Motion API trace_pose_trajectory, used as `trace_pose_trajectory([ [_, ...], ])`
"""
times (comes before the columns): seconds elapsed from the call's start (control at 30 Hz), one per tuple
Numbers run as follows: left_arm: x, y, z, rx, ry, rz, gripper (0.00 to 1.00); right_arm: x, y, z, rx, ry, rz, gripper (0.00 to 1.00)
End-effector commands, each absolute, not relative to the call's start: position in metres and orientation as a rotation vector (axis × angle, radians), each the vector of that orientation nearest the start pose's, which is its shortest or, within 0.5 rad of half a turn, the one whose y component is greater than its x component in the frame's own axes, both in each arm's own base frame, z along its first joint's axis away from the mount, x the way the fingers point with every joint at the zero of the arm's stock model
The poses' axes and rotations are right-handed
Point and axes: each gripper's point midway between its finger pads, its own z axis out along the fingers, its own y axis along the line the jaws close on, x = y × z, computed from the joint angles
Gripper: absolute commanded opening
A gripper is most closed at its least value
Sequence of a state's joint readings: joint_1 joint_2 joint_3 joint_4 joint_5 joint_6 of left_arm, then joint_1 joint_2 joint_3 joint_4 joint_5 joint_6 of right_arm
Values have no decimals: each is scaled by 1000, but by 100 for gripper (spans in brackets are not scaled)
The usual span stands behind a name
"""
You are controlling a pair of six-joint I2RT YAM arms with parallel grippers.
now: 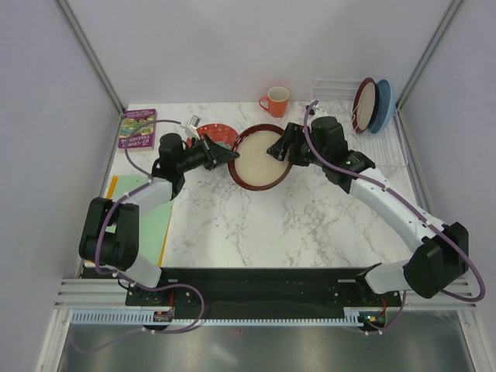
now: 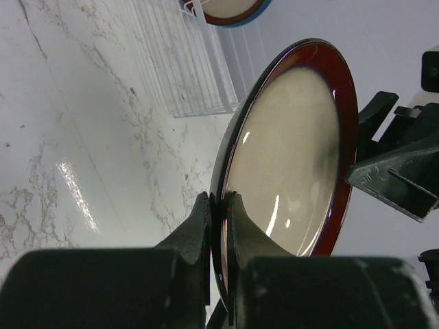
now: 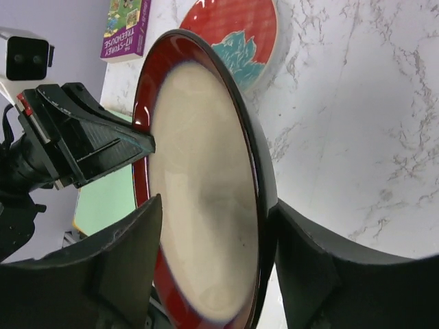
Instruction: Unload the plates from the dish rack
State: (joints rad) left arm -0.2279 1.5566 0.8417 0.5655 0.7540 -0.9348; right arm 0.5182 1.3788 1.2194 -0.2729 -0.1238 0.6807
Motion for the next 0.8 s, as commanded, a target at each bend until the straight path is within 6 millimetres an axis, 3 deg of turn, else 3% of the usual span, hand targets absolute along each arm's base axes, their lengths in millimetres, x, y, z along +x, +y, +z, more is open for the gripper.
trace_pose_trajectory([
  [0.0,385,-223,221,-35,1910,-1323,2,347,274,330,-29,1897,971,73],
  [0.07,390,-213,221,-44,1927,-1260,2,353,261,330,-20,1894,877,90],
  [0.2,407,-179,219,-113,1929,-1175,2,357,238,334,7,1901,727,98],
  [0.5,461,-114,205,-261,1941,-1059,2,362,195,341,55,1876,513,98],
  [0.57,475,-108,212,-261,1922,-1055,2,363,188,340,55,1877,484,98],
  [0.6,483,-104,202,-286,1938,-1055,2,364,185,339,62,1878,473,98],
  [0.63,492,-101,211,-276,1919,-1052,2,365,183,337,62,1881,464,98],
  [0.7,504,-95,193,-319,1960,-1044,2,368,176,332,72,1889,441,98],
  [0.77,515,-90,195,-318,1950,-1042,2,372,170,327,81,1900,416,98],
])
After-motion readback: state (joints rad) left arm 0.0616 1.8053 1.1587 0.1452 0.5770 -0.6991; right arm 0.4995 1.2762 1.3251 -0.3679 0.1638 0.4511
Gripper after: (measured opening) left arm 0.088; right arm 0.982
